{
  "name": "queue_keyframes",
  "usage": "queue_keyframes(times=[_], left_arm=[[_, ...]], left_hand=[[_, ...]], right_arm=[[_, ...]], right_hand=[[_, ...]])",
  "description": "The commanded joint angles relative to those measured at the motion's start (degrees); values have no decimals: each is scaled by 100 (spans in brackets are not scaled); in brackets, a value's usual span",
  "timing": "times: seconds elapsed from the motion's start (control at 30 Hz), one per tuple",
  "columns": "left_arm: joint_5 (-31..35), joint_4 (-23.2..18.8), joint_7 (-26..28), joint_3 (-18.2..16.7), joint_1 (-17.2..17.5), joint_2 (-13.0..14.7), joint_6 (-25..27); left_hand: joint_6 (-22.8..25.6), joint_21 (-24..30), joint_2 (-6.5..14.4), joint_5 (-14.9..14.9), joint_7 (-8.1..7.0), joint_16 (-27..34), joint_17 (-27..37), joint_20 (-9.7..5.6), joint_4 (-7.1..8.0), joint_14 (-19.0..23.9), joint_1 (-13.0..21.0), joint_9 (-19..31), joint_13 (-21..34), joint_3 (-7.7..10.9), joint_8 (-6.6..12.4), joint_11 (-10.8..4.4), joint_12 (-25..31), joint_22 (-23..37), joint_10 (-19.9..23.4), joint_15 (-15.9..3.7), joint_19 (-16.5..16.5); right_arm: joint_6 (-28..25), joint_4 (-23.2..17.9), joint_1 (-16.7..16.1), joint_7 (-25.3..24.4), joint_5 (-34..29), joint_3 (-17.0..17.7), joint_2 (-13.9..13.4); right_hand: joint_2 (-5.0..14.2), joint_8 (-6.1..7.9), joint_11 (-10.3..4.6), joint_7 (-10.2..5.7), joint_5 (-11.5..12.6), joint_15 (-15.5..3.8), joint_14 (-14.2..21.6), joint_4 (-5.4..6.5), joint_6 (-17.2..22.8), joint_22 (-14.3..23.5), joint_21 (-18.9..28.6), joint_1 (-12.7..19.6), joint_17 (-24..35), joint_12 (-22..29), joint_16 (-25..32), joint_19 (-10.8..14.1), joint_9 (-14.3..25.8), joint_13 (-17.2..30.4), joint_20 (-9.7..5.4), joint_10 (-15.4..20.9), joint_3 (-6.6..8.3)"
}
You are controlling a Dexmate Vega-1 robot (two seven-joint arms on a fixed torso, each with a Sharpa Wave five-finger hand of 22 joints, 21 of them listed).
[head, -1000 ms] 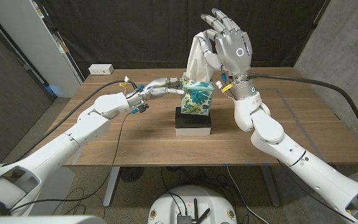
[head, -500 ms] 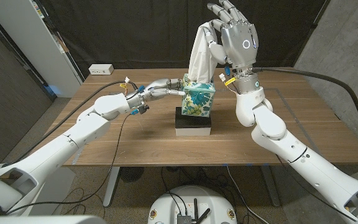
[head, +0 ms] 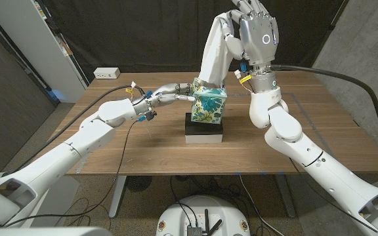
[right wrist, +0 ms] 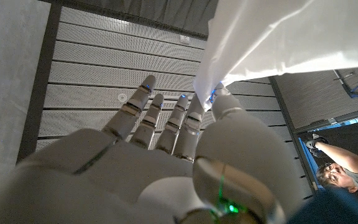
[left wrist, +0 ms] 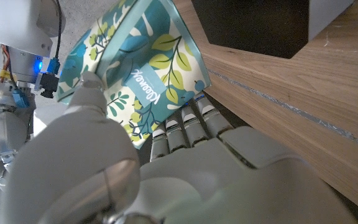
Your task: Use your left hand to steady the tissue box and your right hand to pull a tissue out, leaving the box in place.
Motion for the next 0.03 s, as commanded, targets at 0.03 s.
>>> queue_keyframes(times=[0.03], left_arm=[[-62, -131, -1, -78, 84, 137, 81]], left_hand=[[147, -32, 29, 36, 83, -8, 15, 25, 20, -31, -30, 82, 10, 69, 142, 41, -2, 21, -2, -222, -26]], right_arm=[[-157, 115, 59, -380, 221, 88, 198]], right_hand=[[25, 46, -4, -44, 42, -1009, -15, 5, 15, 9, 18, 55, 13, -29, 19, 43, 4, 23, -423, 46, -50]])
